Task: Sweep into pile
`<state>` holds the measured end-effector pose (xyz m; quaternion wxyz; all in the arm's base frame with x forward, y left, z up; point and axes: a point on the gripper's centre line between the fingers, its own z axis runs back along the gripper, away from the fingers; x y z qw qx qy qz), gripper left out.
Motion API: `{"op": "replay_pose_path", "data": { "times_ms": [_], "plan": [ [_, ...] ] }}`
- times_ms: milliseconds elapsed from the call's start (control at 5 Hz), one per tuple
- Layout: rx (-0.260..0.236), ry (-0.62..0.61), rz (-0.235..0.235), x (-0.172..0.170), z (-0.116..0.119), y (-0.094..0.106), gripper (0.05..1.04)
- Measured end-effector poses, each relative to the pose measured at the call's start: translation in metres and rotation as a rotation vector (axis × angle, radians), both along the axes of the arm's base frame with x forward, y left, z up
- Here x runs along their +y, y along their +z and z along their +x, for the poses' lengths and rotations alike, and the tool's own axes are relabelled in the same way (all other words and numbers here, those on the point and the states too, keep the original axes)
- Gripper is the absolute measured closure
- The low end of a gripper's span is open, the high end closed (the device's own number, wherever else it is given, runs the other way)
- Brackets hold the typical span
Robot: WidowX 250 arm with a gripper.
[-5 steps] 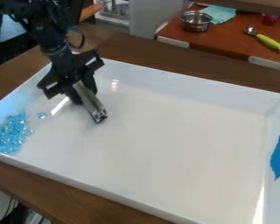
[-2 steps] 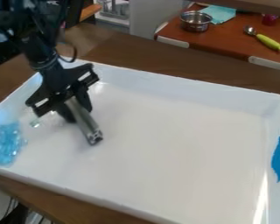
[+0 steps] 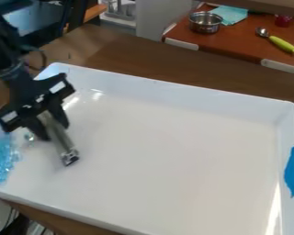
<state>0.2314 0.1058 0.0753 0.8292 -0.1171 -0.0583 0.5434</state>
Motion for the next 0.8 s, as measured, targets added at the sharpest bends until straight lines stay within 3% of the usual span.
{"op": "replay_pose_path", "data": {
  "times_ms": [400,600,800],
  "plan": [
    [-0.003,-0.013,-0.061,-0.011,-0.002,0.005,0.704],
    [-0.031,-0.111,-0.055,-0.030,0.022,0.022,0.704],
    [-0.033,-0.167,-0.016,-0.036,0.056,0.024,0.704]
  ]
}}
